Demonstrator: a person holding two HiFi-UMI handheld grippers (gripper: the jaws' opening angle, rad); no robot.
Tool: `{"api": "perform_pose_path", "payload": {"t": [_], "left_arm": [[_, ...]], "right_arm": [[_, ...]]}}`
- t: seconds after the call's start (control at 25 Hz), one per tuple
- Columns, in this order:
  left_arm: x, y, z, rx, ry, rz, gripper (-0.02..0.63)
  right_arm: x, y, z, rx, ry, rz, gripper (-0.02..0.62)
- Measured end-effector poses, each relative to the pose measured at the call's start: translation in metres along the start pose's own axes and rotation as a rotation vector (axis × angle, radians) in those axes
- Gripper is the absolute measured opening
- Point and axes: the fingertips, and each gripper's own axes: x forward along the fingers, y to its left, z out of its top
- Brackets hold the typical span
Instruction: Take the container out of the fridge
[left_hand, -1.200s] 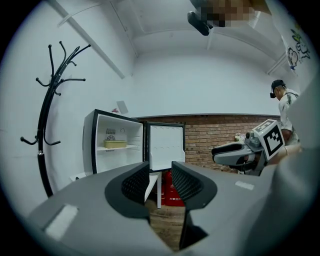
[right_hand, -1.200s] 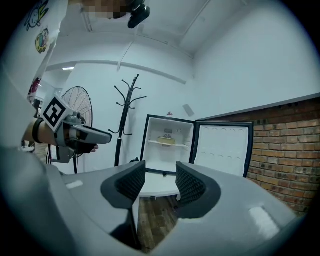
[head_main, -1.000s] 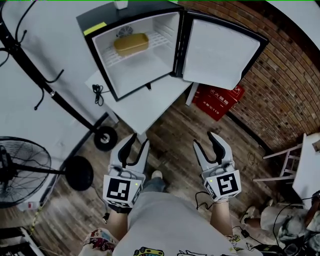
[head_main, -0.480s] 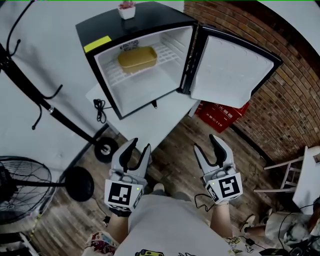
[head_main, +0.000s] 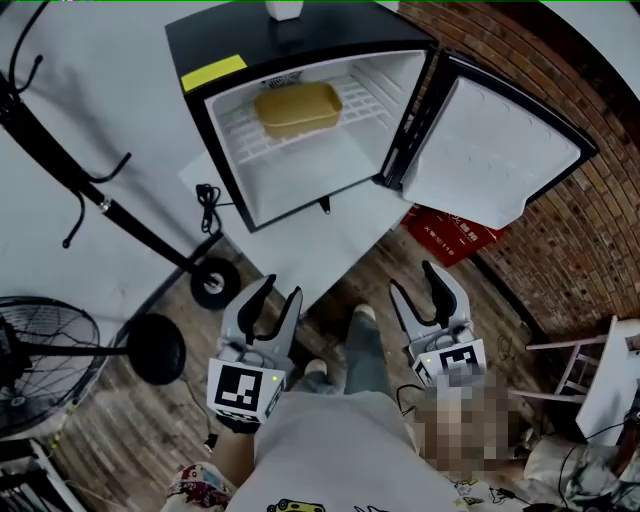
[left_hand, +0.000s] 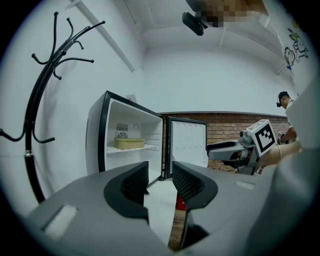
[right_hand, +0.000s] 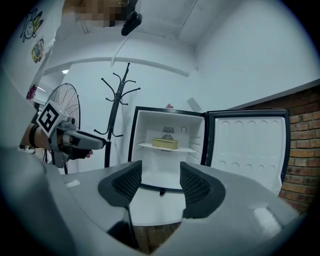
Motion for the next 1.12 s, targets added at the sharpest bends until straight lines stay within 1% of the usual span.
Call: {"api": "perform_pose_path", "payload": {"t": [0.16, 0.24, 0.48, 0.72, 0.92, 1.12], "left_arm": [[0.011, 0.012, -0.001, -0.007, 0.003, 0.059, 0.147], [0.019, 0.018, -0.001, -0.007, -0.006, 0.097, 0.147], [0.054, 0.039, 0.006, -0.012, -0.024, 0.233, 0.148], [0.086, 0.055, 0.023, -0.019, -0.043, 0.358, 0.149], [0.104, 0.061, 0.034, -0.021, -0.061, 0.468, 0.15], [0.108, 0.058, 0.032, -0.039, -0.055, 0.582, 0.155]], "right_arm": [[0.027, -0.014, 0.002, -0.012, -0.012, 0.044, 0.236], [0.042, -0.022, 0.002, -0.022, -0.022, 0.079, 0.241], [0.105, -0.046, 0.007, -0.047, -0.049, 0.228, 0.245], [0.158, -0.064, 0.027, -0.092, -0.081, 0.366, 0.25], [0.186, -0.075, 0.039, -0.139, -0.107, 0.479, 0.253], [0.201, -0.076, 0.042, -0.178, -0.125, 0.595, 0.255]]}}
